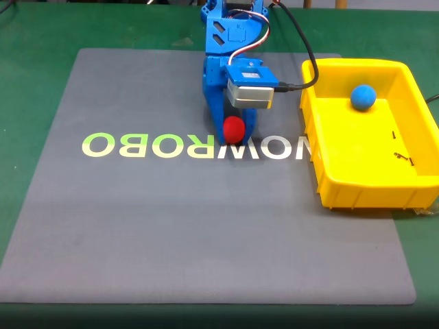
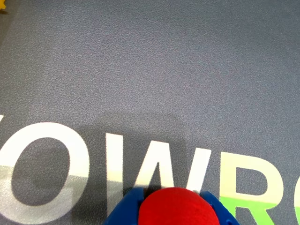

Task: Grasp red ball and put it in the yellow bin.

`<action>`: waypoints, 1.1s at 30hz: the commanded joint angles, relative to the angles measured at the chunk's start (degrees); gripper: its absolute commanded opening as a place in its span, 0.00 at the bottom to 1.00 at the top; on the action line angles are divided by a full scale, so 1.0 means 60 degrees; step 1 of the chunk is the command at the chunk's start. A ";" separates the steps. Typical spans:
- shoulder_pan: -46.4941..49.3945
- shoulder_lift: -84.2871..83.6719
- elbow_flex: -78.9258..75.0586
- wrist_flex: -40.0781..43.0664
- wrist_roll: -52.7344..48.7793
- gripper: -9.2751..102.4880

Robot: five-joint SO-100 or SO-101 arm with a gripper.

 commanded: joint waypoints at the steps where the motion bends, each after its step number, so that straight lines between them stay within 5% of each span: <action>1: 0.0015 0.0850 -0.0483 -0.0190 -0.0059 0.08; 19: -0.1450 0.4526 -0.0366 -0.0425 -0.0439 0.08; 33: -0.4116 0.3765 -0.0366 -0.2183 -0.0396 0.09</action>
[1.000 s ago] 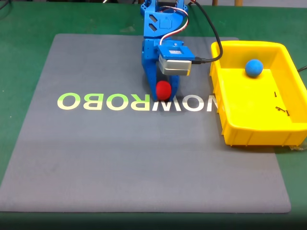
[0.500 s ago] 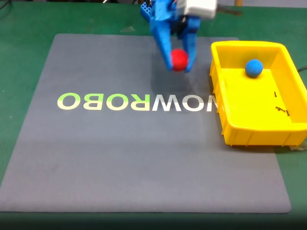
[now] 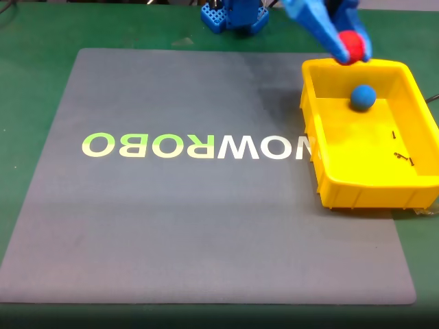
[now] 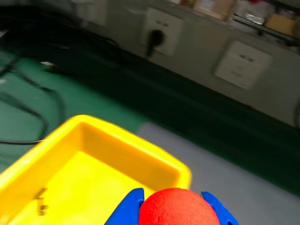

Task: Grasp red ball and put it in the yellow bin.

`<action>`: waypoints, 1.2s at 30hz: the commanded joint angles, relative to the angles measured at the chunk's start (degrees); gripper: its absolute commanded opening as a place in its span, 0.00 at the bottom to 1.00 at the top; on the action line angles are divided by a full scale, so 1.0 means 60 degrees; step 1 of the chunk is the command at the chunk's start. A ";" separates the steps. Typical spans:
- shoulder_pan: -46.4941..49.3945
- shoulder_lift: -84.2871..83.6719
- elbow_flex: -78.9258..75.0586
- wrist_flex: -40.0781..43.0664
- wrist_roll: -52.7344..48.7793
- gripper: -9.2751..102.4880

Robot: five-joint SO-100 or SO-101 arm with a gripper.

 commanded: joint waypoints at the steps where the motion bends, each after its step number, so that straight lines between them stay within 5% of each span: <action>1: -0.0542 -0.0205 -0.0381 -0.0527 -0.0015 0.09; 14: -0.1216 -0.1260 -0.0454 -0.1406 -0.0249 0.11; 21: -0.0996 -0.1318 -0.0483 -0.1934 0.0088 0.32; 36: -0.0762 -0.1187 -0.0498 -0.2183 0.0220 0.37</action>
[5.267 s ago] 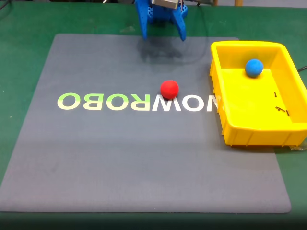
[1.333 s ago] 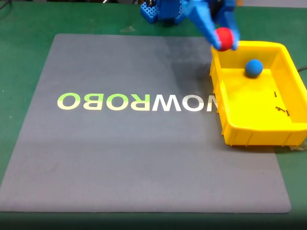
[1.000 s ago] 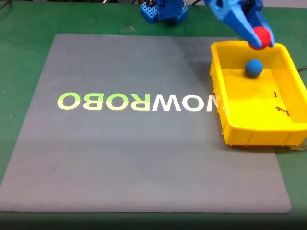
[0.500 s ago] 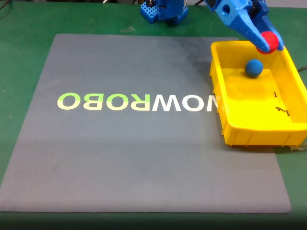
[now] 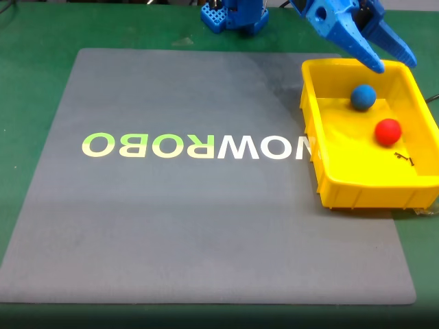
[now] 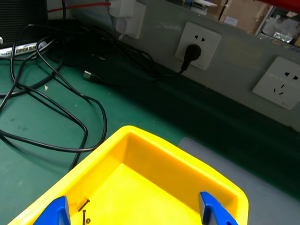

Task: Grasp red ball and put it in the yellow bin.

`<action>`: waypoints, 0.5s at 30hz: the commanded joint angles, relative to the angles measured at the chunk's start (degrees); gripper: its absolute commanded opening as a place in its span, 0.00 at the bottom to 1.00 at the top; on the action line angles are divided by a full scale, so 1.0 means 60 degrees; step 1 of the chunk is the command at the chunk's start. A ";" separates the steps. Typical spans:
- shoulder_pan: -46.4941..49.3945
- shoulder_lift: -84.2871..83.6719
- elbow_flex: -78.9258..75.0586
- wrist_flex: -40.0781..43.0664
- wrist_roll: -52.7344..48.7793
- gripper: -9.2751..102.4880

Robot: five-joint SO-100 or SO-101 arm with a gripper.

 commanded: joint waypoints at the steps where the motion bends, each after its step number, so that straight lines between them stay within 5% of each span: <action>1: 0.0190 0.0278 -0.0498 -0.0264 0.0059 0.37; 15: 0.0806 0.3120 0.0703 0.1011 0.0029 0.37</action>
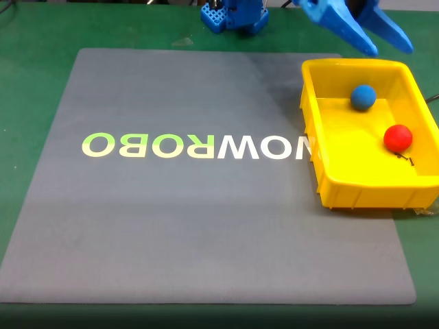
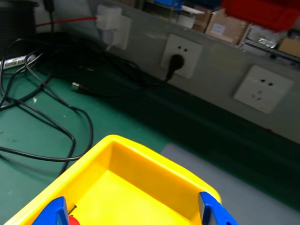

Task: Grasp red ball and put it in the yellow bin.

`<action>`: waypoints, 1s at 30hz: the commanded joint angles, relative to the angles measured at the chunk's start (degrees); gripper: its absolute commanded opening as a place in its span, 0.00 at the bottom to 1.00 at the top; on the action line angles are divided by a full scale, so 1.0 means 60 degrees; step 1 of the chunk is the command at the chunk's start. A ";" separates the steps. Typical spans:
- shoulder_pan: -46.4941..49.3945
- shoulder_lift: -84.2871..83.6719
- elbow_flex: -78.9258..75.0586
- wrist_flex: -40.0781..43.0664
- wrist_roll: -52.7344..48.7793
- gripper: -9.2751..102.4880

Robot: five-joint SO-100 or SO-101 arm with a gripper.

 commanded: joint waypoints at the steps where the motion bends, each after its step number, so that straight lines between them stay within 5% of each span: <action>1: 0.0439 0.1890 0.0146 0.0718 0.0088 0.37; 11: 0.1875 0.7061 0.1304 0.5229 0.0293 0.35; 17: 0.3384 0.9141 0.1479 0.8584 0.0322 0.22; 21: 0.4072 1.0386 0.2476 0.9360 0.0454 0.08; 30: 0.4497 1.2715 0.6050 0.9712 0.0674 0.08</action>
